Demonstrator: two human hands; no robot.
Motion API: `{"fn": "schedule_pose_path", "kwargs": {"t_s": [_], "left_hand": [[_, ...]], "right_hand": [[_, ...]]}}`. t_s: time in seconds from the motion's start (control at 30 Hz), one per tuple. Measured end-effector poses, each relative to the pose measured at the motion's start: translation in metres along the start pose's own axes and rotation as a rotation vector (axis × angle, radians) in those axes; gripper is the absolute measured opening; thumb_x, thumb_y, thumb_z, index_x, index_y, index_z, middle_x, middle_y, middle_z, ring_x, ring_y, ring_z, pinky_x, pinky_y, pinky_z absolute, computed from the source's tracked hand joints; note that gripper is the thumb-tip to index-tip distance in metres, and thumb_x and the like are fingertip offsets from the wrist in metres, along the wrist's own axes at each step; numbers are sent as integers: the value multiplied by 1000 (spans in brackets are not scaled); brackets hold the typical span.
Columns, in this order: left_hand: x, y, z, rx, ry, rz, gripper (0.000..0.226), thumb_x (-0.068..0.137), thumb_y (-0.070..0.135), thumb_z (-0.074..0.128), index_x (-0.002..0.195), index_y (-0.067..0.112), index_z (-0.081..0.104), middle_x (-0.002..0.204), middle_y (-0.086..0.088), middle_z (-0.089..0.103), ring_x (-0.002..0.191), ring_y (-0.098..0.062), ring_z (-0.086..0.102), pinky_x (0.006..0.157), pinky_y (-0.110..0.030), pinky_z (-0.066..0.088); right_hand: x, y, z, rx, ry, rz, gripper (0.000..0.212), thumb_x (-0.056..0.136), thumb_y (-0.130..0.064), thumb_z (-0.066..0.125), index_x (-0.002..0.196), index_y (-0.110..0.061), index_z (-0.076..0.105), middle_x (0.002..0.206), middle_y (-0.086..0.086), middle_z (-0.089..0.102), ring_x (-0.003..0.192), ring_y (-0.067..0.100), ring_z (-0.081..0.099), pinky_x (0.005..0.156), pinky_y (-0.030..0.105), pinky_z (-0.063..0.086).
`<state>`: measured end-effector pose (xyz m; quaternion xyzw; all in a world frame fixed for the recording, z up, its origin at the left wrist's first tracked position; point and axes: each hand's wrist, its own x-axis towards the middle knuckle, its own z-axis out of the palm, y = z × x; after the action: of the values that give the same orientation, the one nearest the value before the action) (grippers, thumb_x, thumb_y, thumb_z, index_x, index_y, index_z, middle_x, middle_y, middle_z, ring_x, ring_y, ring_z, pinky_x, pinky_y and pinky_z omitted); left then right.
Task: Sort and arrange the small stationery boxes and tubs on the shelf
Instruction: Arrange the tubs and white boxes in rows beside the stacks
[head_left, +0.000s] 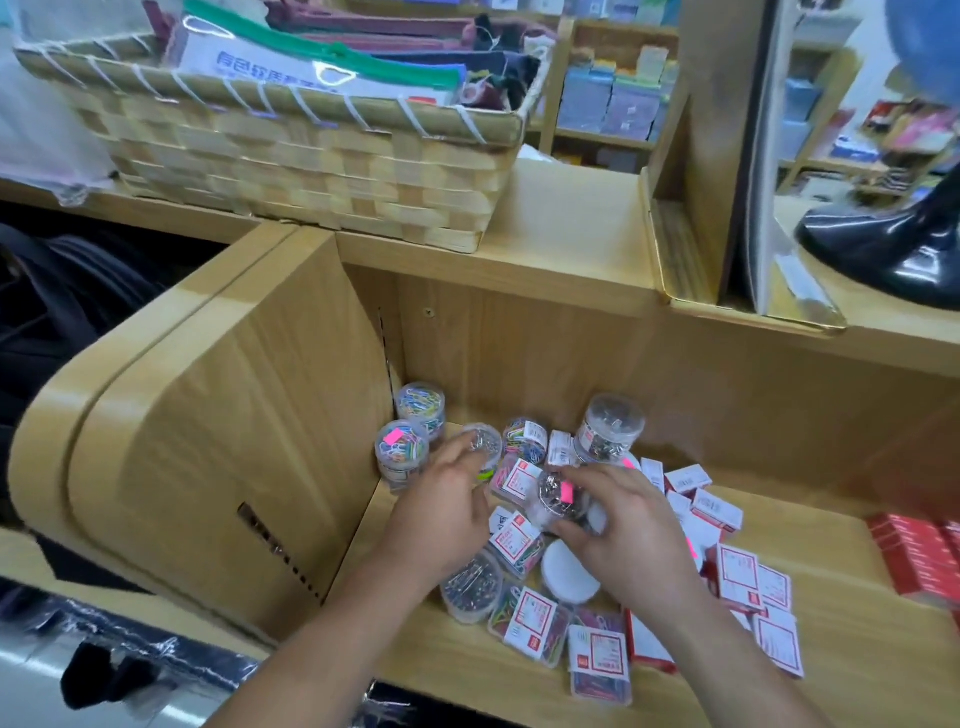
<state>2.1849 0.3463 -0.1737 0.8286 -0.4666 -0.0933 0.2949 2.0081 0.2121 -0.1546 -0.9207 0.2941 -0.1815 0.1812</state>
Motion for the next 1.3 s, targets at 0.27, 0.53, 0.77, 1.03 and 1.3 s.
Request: {"fn": "schedule_pose_path", "kwargs": {"t_s": [0.27, 0.53, 0.77, 1.03, 1.3], "left_hand": [[-19, 4, 0, -97, 129, 115, 25, 88, 10, 57, 107, 15, 72, 103, 4, 68, 95, -16, 65, 82, -34, 54], [1, 23, 21, 137, 132, 161, 19, 88, 27, 62, 101, 20, 73, 111, 5, 66, 100, -21, 63, 77, -39, 56], [62, 29, 20, 347, -4, 156, 50, 86, 21, 65, 136, 23, 59, 128, 0, 61, 111, -30, 57, 94, -44, 48], [52, 20, 16, 301, 152, 188, 43, 81, 32, 76, 122, 36, 63, 111, 10, 51, 110, -21, 46, 101, -39, 32], [-39, 45, -17, -791, 263, -209, 32, 85, 18, 83, 114, 26, 71, 104, -10, 70, 76, -9, 67, 73, -34, 59]], "right_hand": [[-37, 11, -35, 499, 304, 299, 59, 76, -13, 84, 126, -32, 59, 110, -18, 50, 102, 4, 60, 84, 20, 49], [-47, 55, -52, 348, 308, 503, 47, 79, -22, 80, 121, -31, 61, 105, -12, 48, 91, -1, 59, 84, 39, 54], [-15, 64, -49, 299, 193, 498, 50, 89, -32, 72, 136, -26, 55, 131, -7, 55, 116, 17, 58, 84, 30, 44], [-25, 45, -47, 153, 315, 247, 38, 90, -23, 71, 127, -21, 64, 130, -9, 55, 123, 15, 54, 98, 24, 40], [-16, -47, -29, 852, -45, 299, 32, 90, -19, 72, 122, -22, 67, 108, -10, 73, 89, 7, 72, 82, 28, 59]]}}
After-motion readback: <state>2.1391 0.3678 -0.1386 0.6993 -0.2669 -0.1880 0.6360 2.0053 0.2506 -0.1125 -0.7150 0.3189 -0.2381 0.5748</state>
